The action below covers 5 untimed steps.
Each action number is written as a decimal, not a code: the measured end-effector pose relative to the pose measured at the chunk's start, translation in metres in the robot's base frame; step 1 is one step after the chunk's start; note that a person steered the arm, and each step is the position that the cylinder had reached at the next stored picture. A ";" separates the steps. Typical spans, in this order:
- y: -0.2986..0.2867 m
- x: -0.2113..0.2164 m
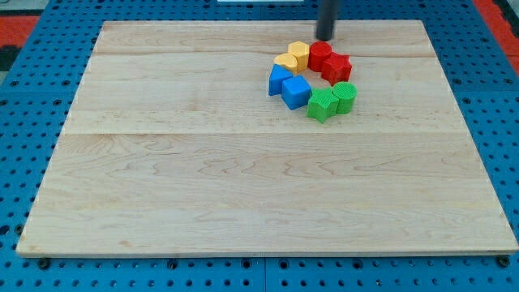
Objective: Make a parallel line out of green blocks and the red star
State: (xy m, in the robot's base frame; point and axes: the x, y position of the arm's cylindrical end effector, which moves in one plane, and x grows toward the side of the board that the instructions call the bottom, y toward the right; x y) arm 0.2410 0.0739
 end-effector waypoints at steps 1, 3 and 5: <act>0.043 0.048; 0.102 0.116; 0.053 0.199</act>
